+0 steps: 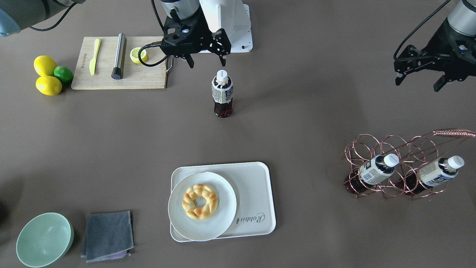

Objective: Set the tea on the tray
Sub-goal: 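Lower the right gripper onto the standing tea bottle and grasp its cap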

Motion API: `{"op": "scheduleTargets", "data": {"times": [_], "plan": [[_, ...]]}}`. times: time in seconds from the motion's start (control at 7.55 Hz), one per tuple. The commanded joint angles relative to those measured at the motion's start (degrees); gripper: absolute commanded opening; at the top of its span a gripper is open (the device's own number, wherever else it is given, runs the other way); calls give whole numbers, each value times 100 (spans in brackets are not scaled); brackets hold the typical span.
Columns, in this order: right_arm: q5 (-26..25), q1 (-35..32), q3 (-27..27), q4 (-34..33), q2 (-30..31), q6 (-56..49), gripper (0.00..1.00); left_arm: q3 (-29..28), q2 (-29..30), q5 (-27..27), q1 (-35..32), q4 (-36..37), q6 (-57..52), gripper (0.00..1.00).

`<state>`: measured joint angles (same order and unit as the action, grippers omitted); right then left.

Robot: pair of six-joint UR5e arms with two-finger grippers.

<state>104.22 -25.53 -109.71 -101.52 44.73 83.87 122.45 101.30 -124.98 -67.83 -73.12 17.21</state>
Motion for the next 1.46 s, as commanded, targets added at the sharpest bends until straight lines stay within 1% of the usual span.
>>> {"op": "scheduleTargets", "data": {"times": [0.0,0.26,0.53,0.66,0.79,0.93,1.06,1.32], "plan": [[-200,57,160,-52,-87,-142,68,7,-5,0,-2,0,-7,97],[-279,31,186,-131,-113,-432,67,16,-5,0,-2,-9,-7,97],[-350,22,361,-140,-271,-503,60,7,-5,0,-2,-9,2,97],[-350,22,362,-227,-315,-503,52,-2,-5,8,-2,-18,2,97],[-376,4,354,-263,-324,-512,32,-2,-5,8,-2,-18,2,97],[-376,-39,328,-307,-333,-591,15,-2,-5,8,-2,-9,2,97],[-385,-66,345,-359,-385,-687,0,-10,-5,8,-2,-18,2,97],[-385,-215,484,-876,-849,-1063,0,33,-92,0,-20,-18,2,97]]}}
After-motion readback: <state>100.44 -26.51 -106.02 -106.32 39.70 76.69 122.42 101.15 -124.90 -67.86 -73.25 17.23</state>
